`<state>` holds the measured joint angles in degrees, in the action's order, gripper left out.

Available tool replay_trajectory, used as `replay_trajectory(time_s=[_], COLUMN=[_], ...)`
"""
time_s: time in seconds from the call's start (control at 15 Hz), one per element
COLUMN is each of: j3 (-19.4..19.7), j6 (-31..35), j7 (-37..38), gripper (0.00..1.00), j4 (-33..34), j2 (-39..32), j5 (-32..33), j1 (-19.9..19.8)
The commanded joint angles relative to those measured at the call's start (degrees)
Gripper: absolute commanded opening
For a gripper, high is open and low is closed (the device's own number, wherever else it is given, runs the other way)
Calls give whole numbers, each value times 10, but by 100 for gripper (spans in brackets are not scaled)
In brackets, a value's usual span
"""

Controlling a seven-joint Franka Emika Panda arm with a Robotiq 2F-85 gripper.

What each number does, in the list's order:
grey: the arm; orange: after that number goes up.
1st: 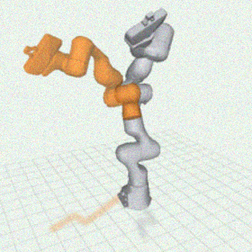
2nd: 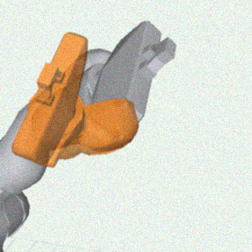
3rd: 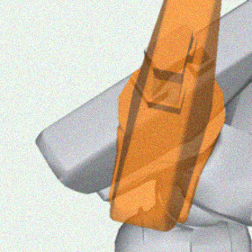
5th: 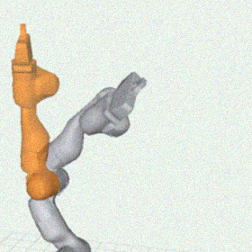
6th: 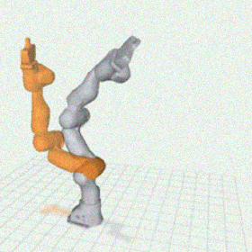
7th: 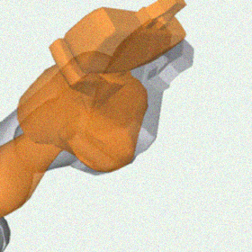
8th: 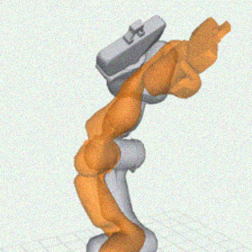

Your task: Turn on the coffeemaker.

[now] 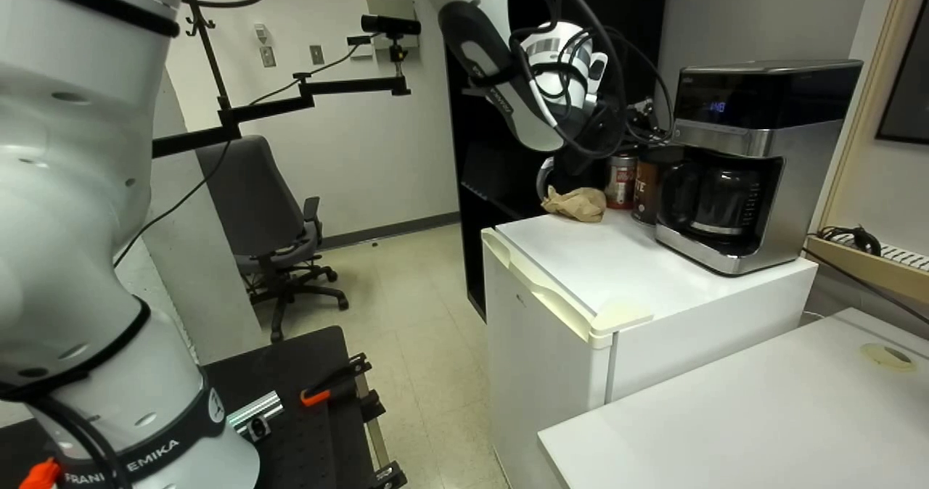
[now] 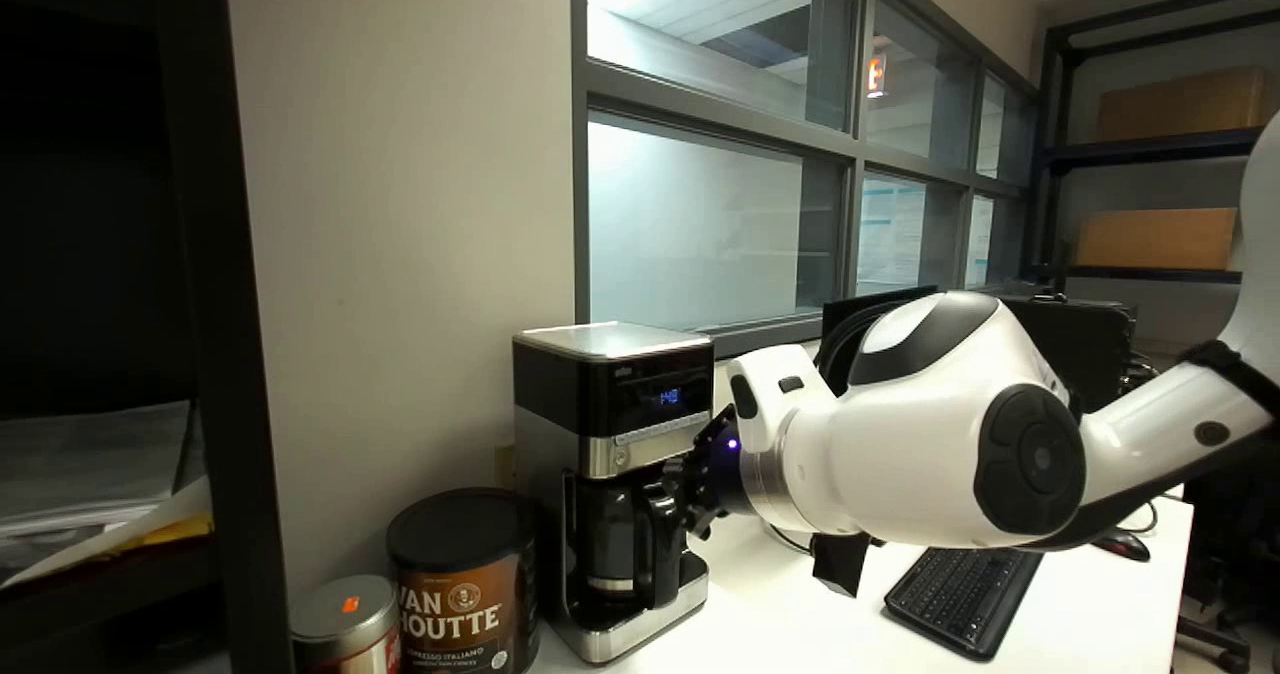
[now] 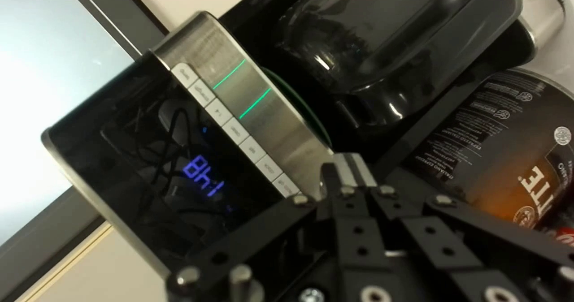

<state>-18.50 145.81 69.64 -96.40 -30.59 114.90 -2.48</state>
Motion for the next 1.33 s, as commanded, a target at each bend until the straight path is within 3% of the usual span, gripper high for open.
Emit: replay_trajectory(time_s=[0.0,0.27,0.33,1.27], j3=[2,43,24,17], j6=[-15,-6,-14,-9], j7=[21,32,29,28], gripper=[0,0,0,0], j4=[50,81,86,123], j2=[-36,-49,-55,-88], j5=[38,35,44,44], j1=[11,44,29,39])
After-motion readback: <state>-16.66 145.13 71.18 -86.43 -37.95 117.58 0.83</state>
